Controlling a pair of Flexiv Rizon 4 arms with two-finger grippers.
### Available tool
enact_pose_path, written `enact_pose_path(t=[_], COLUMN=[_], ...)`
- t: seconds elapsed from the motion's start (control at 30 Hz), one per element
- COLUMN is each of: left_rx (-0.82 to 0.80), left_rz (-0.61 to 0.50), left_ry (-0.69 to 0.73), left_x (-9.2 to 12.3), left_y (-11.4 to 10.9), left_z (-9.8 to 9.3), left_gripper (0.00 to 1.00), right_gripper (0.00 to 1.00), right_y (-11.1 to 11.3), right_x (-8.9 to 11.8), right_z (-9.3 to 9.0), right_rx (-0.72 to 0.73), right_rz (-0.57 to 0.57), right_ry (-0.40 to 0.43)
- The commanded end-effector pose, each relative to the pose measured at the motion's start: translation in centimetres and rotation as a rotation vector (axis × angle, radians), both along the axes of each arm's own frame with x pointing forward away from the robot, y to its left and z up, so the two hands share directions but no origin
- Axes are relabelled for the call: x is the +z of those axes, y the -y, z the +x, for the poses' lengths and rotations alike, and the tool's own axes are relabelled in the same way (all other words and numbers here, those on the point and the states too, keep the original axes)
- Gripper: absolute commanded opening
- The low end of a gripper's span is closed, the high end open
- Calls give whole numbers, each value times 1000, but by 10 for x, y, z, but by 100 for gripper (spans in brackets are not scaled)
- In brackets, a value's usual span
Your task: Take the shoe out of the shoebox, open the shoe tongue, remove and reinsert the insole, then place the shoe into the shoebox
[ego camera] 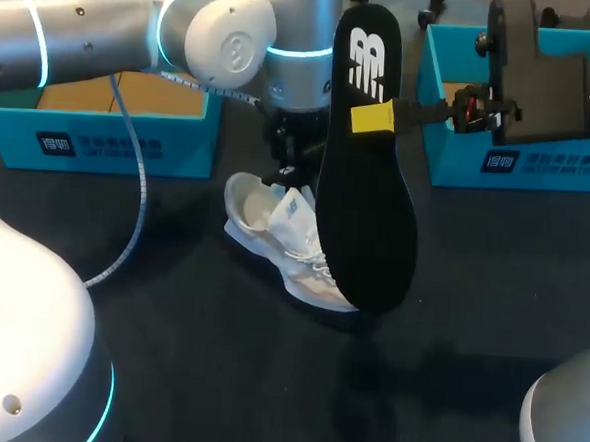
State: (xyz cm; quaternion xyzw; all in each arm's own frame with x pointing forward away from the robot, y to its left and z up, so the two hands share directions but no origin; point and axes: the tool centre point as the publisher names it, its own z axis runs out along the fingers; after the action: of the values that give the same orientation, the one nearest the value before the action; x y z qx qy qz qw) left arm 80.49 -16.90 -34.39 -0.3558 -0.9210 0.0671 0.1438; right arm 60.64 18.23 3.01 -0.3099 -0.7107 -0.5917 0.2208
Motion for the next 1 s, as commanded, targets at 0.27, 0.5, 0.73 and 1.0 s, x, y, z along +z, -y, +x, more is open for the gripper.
enact_pose_path(t=[0.27, 0.5, 0.73, 1.0], left_rx=[-492, -726, -841, -862], left_rz=[137, 196, 217, 235], left_ry=[-145, -143, -130, -126], left_x=[4, 4, 2, -12], left_y=[15, 24, 29, 41], left_z=[2, 6, 4, -9], left_gripper=[0, 0, 0, 0], right_gripper=[0, 0, 0, 0], right_y=[-4, -4, -4, -4], right_x=[0, 0, 0, 0], right_z=[2, 2, 2, 2], right_rx=[1, 1, 1, 1], right_rz=[-3, -3, -3, -3], right_ry=[-2, -2, -2, -2])
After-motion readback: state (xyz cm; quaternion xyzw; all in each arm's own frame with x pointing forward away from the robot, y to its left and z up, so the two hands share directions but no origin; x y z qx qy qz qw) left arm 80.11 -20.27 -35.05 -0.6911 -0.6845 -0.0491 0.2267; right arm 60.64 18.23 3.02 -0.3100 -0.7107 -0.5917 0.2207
